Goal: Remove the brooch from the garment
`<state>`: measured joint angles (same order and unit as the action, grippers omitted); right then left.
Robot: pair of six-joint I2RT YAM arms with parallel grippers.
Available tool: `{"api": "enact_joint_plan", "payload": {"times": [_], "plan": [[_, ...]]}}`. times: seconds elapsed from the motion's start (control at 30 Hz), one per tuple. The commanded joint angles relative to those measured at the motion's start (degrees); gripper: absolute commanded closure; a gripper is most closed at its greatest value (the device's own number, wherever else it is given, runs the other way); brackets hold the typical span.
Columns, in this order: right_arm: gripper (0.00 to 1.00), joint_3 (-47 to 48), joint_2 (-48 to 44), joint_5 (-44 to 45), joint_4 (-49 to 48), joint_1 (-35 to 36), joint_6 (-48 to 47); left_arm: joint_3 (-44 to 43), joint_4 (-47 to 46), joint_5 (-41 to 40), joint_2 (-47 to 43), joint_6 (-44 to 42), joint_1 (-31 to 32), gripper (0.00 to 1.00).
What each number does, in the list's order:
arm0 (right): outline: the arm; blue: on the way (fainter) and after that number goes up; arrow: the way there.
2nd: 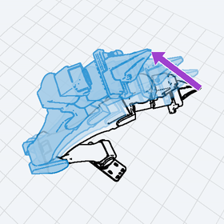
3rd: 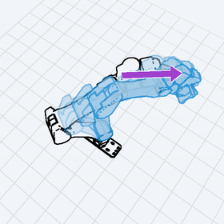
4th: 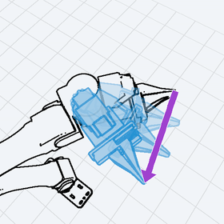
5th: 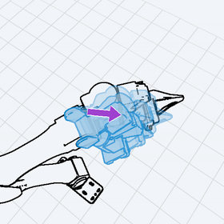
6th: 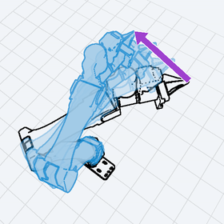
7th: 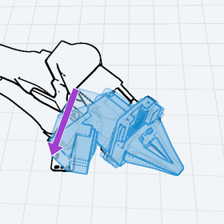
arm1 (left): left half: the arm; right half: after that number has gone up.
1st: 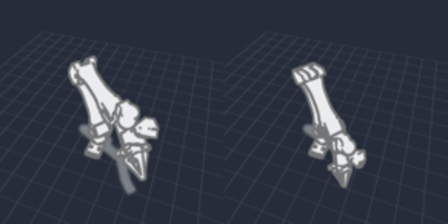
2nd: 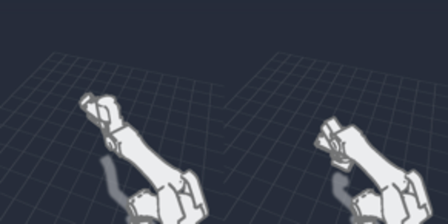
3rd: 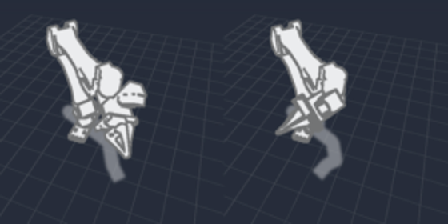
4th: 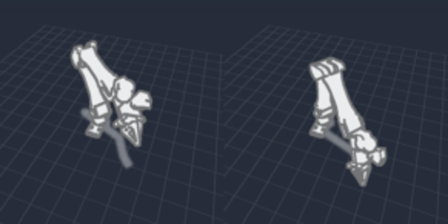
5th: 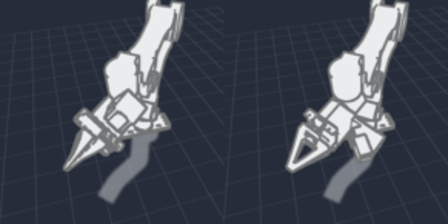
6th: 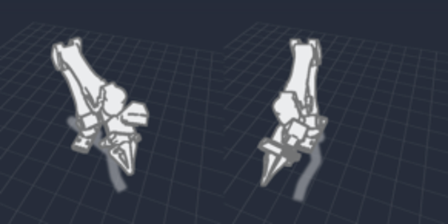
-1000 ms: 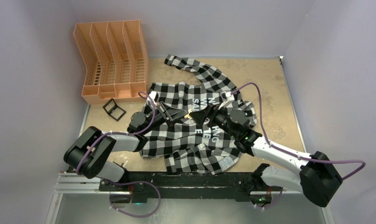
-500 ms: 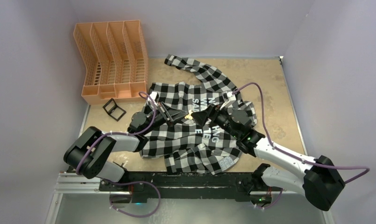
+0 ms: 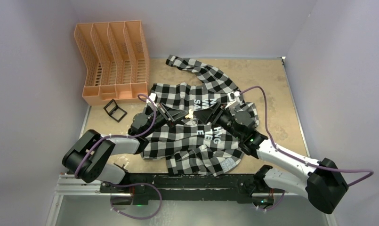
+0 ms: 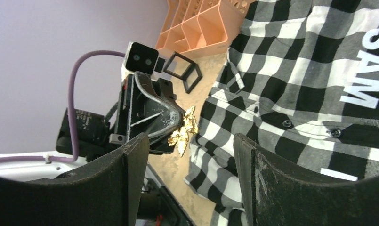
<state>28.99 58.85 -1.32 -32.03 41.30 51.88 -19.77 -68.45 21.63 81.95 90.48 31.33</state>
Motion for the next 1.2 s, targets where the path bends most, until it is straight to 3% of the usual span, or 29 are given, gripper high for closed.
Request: {"api": "enact_joint_plan", "payload": {"times": [0.0, 0.3, 1.17], "plan": [[0.33, -1.33, 0.75, -1.14, -7.22, -0.17, 7.61, 0.92, -2.50, -2.65, -1.52, 1.21, 0.56, 1.00], [0.43, -3.45, 4.64, -3.76, -14.01, 0.09, 13.36, 0.99, -3.04, -4.78, -1.68, 3.13, 1.10, 1.00], [0.72, -5.41, 7.57, -0.83, -21.40, 3.26, 15.01, 3.31, -9.68, -11.21, -1.29, 3.88, 5.40, 1.00]]}}
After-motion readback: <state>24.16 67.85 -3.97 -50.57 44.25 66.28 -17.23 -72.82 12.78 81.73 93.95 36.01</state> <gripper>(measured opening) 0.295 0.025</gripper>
